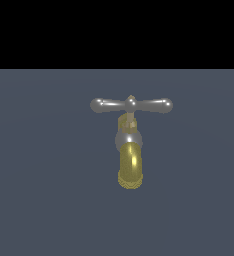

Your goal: Turn on the faucet by rotating a designated handle.

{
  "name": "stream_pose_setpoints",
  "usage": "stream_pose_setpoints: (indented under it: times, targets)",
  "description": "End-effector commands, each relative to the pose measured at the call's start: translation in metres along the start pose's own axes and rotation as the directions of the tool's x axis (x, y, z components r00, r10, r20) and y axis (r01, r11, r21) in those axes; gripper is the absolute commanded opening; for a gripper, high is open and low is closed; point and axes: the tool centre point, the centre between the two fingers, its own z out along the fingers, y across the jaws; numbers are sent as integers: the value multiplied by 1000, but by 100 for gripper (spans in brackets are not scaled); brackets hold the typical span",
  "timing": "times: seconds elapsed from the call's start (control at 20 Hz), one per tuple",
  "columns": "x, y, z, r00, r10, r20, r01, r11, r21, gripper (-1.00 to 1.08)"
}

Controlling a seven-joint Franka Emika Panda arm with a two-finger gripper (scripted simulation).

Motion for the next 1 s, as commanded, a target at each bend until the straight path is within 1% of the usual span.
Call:
stream_pose_setpoints:
  times: [0.0, 0.45, 0.75, 0.95]
  targets:
    - [0, 0, 0, 1000, 0, 0, 0, 1000, 0, -100]
    - [0, 6, 10, 999, -48, 1, 48, 999, 1, -100]
    - [1, 17, 27, 991, -135, 2, 134, 991, 4, -100]
    - [3, 27, 44, 977, -215, 3, 215, 977, 6, -100]
